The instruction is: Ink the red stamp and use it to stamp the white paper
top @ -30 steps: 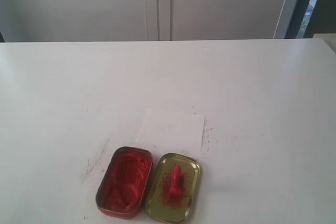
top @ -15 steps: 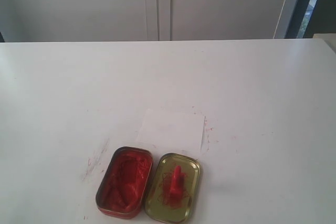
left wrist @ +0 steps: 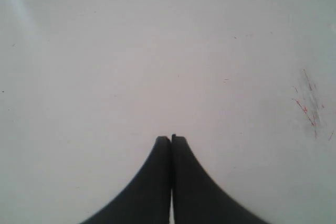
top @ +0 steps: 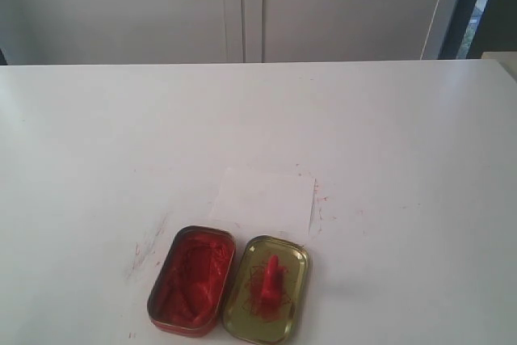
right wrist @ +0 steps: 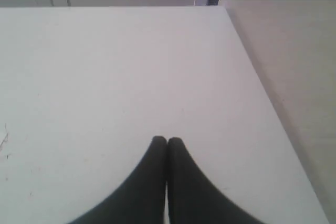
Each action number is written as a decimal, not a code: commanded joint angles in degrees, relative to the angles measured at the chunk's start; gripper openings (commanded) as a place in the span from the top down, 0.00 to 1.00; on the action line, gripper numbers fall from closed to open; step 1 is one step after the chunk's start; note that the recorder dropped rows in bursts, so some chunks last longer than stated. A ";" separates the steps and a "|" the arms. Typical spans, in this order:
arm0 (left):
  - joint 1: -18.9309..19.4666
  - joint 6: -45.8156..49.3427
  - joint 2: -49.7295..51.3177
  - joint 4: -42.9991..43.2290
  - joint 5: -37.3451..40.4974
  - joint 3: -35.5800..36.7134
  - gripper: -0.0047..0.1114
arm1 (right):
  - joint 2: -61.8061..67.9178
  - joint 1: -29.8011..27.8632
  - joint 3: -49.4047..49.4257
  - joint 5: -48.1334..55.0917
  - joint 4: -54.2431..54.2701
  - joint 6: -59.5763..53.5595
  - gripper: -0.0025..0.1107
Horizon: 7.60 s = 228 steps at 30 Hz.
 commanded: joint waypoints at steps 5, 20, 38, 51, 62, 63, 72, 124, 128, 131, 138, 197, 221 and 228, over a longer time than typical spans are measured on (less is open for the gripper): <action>0.03 0.00 -0.28 0.05 -0.21 0.27 0.96 | 9.51 0.98 -4.78 6.52 9.31 -4.64 0.98; 0.03 0.00 -0.28 0.05 -0.33 0.27 0.96 | 21.76 13.32 -7.07 10.20 19.52 -8.89 0.98; 0.03 0.00 -0.28 0.05 -0.34 0.27 0.96 | 26.12 21.58 -6.81 3.75 20.69 -7.21 0.98; 0.03 0.00 -0.28 0.05 -1.19 0.27 0.96 | 26.20 21.58 -10.43 11.31 20.58 3.32 0.98; 0.03 0.00 -0.28 0.05 -1.31 0.27 0.96 | 30.49 23.38 -15.31 16.95 20.46 8.33 0.98; 0.03 0.00 -0.28 0.05 -1.31 0.27 0.96 | 31.19 24.23 -15.57 16.95 20.46 9.14 0.98; 0.03 0.00 -0.28 0.05 -1.32 0.27 0.96 | 38.49 34.52 -19.50 16.96 14.40 21.31 0.98; 0.03 0.00 -0.28 0.05 -1.32 0.27 0.96 | 65.98 54.92 -31.05 16.33 -2.43 60.21 0.74; 0.03 0.00 -0.28 0.05 -1.32 0.27 0.96 | 65.73 54.92 -31.05 17.90 -2.43 60.21 0.74; 0.03 0.00 -0.28 0.05 -1.32 0.27 0.96 | 65.14 54.92 -31.05 18.27 -2.54 60.21 0.74; 0.03 0.00 -0.28 0.05 -1.32 0.27 0.96 | 64.25 54.92 -31.05 18.66 -2.96 60.71 0.74; 0.03 0.00 -0.28 0.05 -1.32 0.27 0.96 | 68.16 54.92 -30.80 14.81 -5.27 63.21 0.74; 0.03 0.00 -0.28 0.05 -1.32 0.27 0.96 | 68.09 54.92 -30.80 17.32 -5.37 63.21 0.98; 0.03 0.00 -0.28 0.05 -1.32 0.27 0.96 | 62.87 54.92 -30.80 17.30 -7.39 62.98 0.98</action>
